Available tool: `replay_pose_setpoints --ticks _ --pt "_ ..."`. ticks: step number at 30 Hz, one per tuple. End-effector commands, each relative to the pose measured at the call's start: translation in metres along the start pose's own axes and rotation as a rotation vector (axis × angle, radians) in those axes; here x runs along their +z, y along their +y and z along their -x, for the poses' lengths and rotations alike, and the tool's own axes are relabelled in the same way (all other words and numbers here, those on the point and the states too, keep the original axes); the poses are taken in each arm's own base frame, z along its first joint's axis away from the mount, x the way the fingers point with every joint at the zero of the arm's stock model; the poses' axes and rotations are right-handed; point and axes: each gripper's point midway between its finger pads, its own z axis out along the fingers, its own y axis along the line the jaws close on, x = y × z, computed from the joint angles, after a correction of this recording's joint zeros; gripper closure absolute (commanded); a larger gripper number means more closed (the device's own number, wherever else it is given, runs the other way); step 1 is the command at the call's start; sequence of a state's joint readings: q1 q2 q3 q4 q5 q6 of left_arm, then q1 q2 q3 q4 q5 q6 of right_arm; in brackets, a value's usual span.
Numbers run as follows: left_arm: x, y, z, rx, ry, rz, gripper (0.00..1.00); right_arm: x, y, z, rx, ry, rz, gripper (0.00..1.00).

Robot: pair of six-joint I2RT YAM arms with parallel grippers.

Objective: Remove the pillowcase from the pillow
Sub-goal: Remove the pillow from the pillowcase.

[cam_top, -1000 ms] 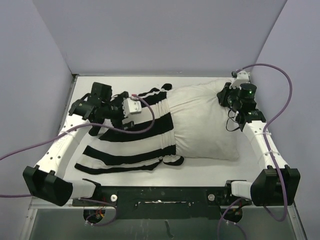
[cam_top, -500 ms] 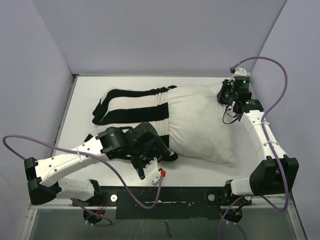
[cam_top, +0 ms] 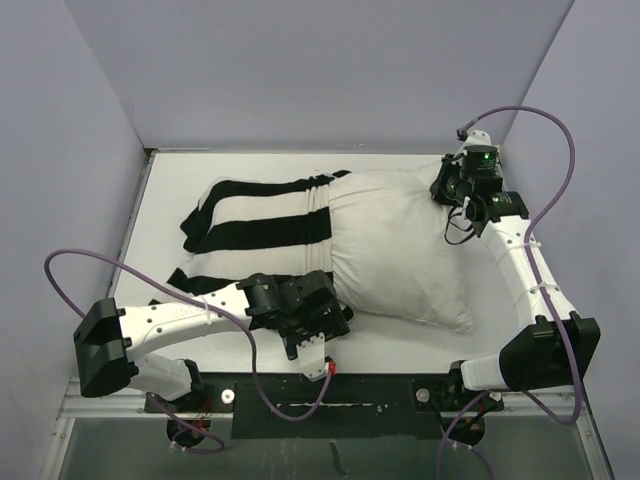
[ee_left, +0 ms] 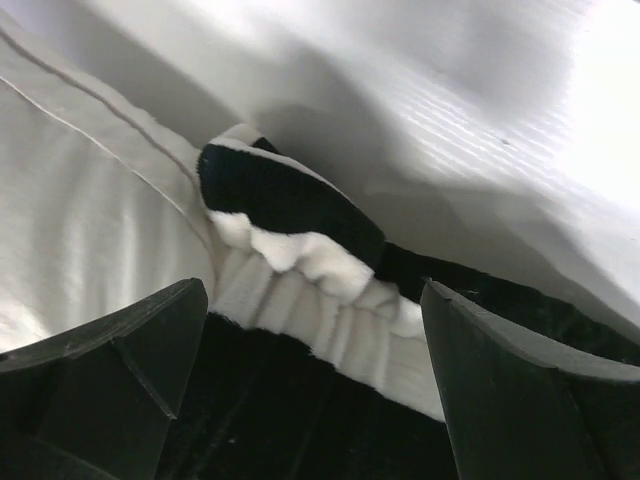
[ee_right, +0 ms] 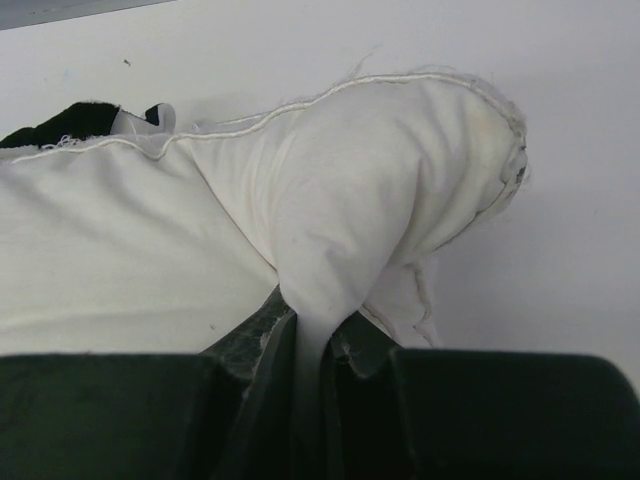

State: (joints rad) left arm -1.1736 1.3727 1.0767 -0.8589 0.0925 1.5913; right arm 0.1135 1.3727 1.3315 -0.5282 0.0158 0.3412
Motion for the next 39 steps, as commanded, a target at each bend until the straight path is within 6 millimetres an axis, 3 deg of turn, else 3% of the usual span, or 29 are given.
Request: replay_pose_setpoints --ticks 1,7,10,16,22,24,27,28,29,31,34,36,39 --pt "0.003 0.032 -0.003 0.106 0.038 0.136 0.11 -0.012 0.025 0.02 0.004 -0.048 0.087 1.0" --pt "0.021 0.02 -0.024 0.033 0.133 0.047 0.24 -0.013 0.025 0.019 0.005 -0.047 0.093 1.0" --pt "0.025 0.014 -0.039 -0.023 0.178 0.002 0.36 -0.014 0.019 0.022 0.014 -0.054 0.089 1.0" --pt "0.025 -0.004 -0.079 -0.133 0.274 -0.039 0.37 -0.016 0.001 0.034 0.045 -0.083 0.092 1.0" --pt "0.004 -0.069 -0.106 -0.361 0.323 -0.213 0.51 -0.016 -0.047 0.051 0.148 -0.133 0.081 1.0" --pt "-0.003 -0.09 -0.107 -0.458 0.308 -0.255 0.55 -0.016 -0.054 0.055 0.145 -0.146 0.074 1.0" --pt "-0.011 -0.105 -0.101 -0.563 0.265 -0.258 0.53 -0.011 -0.05 0.055 0.135 -0.141 0.09 1.0" --pt "-0.013 -0.105 -0.097 -0.584 0.248 -0.246 0.46 -0.009 -0.046 0.054 0.133 -0.138 0.102 1.0" --pt "-0.015 -0.102 -0.092 -0.604 0.223 -0.226 0.3 -0.005 -0.042 0.051 0.125 -0.134 0.114 1.0" --pt "-0.024 -0.084 -0.083 -0.665 0.163 -0.145 0.13 -0.001 -0.029 0.048 0.088 -0.14 0.144 1.0" --pt "-0.048 -0.046 -0.074 -0.836 0.061 -0.032 0.06 0.0 -0.011 0.051 0.001 -0.19 0.191 1.0" --pt "-0.07 -0.021 -0.079 -0.995 -0.018 0.037 0.05 -0.003 0.002 0.057 -0.07 -0.239 0.23 1.0" --pt "-0.103 0.005 -0.118 -1.257 -0.114 0.197 0.04 -0.02 0.025 0.078 -0.186 -0.378 0.323 1.0"
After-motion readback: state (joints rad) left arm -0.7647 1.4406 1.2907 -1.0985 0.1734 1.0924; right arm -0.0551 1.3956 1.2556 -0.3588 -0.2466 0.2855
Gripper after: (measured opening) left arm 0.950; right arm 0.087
